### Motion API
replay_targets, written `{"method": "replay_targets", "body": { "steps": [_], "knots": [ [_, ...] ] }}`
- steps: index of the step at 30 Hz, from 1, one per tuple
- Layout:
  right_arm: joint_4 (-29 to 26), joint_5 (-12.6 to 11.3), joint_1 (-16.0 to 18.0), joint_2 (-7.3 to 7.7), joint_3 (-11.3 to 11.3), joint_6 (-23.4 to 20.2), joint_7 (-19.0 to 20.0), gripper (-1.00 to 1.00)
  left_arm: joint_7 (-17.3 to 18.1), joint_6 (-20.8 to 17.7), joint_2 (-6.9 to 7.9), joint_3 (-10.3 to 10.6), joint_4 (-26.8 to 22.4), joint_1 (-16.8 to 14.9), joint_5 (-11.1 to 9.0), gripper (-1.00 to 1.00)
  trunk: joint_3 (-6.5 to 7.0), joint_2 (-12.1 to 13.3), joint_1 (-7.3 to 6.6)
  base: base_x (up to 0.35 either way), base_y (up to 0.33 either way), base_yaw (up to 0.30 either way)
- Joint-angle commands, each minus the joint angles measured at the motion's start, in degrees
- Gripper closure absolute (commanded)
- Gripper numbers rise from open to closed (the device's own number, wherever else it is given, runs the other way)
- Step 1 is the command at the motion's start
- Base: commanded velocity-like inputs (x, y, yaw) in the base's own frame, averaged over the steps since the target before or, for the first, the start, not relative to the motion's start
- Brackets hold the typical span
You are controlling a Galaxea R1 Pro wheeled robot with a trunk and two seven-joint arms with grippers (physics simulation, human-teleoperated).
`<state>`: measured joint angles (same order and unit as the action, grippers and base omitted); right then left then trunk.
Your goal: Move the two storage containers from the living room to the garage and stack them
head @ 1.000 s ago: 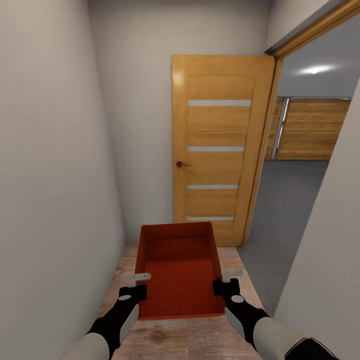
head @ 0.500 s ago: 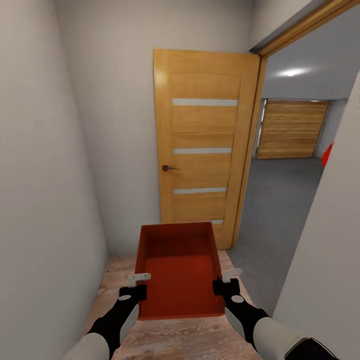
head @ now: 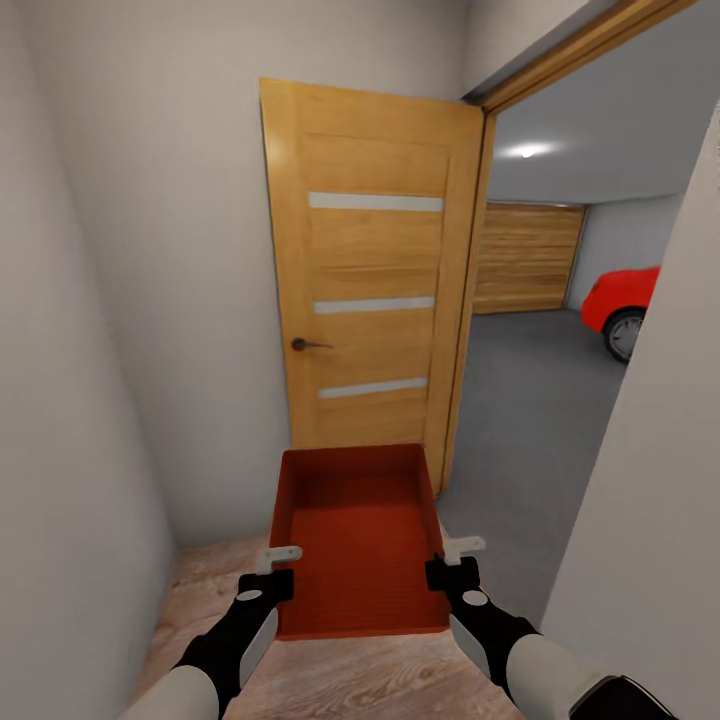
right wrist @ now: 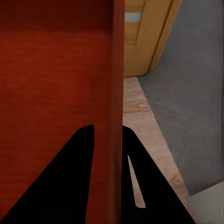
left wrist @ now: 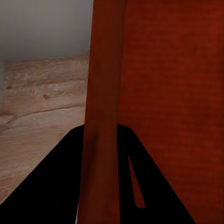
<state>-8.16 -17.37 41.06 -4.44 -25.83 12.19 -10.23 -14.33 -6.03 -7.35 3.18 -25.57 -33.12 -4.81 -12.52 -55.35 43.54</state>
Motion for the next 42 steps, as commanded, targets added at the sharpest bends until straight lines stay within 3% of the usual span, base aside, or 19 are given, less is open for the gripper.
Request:
{"method": "replay_targets", "body": {
  "steps": [1,8,23,42],
  "knots": [
    [0.02,-2.76,0.07,-0.04,2.36,-0.06,0.04,1.0,-3.51,0.23,1.55,-1.33,-0.35,-0.01,0.86,1.0,-0.08,-0.05,0.03,0.251,0.267,-0.29],
    [0.06,-2.76,0.07,-0.04,2.36,-0.06,0.04,1.0,-3.59,0.23,1.53,-1.33,-0.44,-0.01,0.86,1.0,-0.08,-0.05,0.03,0.229,0.232,-0.29],
    [0.02,-2.76,0.07,-0.04,2.36,-0.06,0.11,1.0,-3.6,0.23,1.46,-1.42,-0.44,-0.01,0.86,1.0,-0.08,-0.05,0.03,0.054,0.038,-0.29],
    [0.0,-2.76,0.07,-0.04,2.36,-0.06,0.12,1.0,-3.6,0.23,1.46,-1.42,-0.44,-0.01,0.84,1.0,-0.08,-0.05,0.03,0.239,0.23,-0.29]
  ]
}}
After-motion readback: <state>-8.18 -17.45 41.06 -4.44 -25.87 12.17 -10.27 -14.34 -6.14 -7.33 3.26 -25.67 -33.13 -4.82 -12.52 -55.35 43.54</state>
